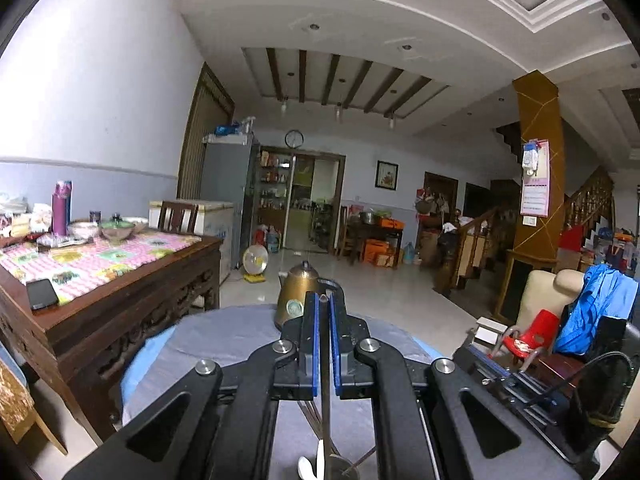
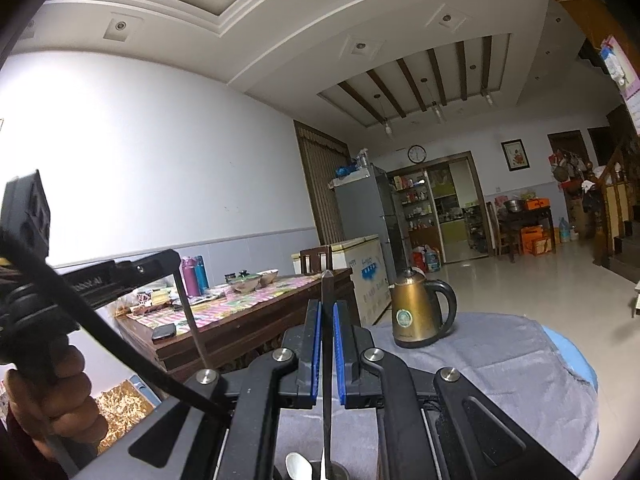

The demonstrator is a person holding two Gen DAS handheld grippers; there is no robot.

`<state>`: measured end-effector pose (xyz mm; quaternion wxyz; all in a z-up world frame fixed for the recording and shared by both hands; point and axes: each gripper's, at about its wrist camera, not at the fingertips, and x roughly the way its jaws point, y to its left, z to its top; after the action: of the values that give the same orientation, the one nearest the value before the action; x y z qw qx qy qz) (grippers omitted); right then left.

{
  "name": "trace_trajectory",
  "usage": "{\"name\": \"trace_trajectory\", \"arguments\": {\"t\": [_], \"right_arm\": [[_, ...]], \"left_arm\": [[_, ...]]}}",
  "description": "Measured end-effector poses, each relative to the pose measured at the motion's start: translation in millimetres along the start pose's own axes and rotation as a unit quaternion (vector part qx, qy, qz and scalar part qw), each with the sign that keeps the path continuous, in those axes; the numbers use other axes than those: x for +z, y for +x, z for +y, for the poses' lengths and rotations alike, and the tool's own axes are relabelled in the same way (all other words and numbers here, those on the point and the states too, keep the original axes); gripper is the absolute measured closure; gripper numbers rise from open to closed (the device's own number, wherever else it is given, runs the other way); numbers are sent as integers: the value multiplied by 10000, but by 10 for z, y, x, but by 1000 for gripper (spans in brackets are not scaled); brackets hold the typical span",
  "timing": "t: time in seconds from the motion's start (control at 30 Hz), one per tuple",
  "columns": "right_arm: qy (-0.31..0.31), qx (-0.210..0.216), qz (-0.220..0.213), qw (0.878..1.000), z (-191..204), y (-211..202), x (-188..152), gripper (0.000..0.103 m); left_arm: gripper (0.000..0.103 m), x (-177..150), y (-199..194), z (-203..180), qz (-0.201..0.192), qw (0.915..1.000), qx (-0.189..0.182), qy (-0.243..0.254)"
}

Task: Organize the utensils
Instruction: 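Lift the held chopsticks with both tools and carry them above the metal cup, then lower the chopsticks into the metal cup and open both tools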

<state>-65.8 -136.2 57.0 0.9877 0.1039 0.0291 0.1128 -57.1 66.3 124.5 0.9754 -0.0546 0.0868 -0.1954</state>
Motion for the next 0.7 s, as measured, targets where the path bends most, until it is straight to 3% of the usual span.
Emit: {"name": "trace_trajectory", "arguments": {"t": [0.23, 0.4, 0.7], "right_arm": [[197, -197, 490, 9984, -31, 33, -263, 96], [25, -186, 523, 9985, 42, 17, -317, 96], [205, -236, 543, 9980, -30, 9, -327, 96]], "left_arm": [[98, -226, 201, 35, 303, 9993, 126, -150], [98, -222, 234, 35, 311, 9992, 149, -225], [98, -18, 98, -45, 9, 9999, 127, -67]]}}
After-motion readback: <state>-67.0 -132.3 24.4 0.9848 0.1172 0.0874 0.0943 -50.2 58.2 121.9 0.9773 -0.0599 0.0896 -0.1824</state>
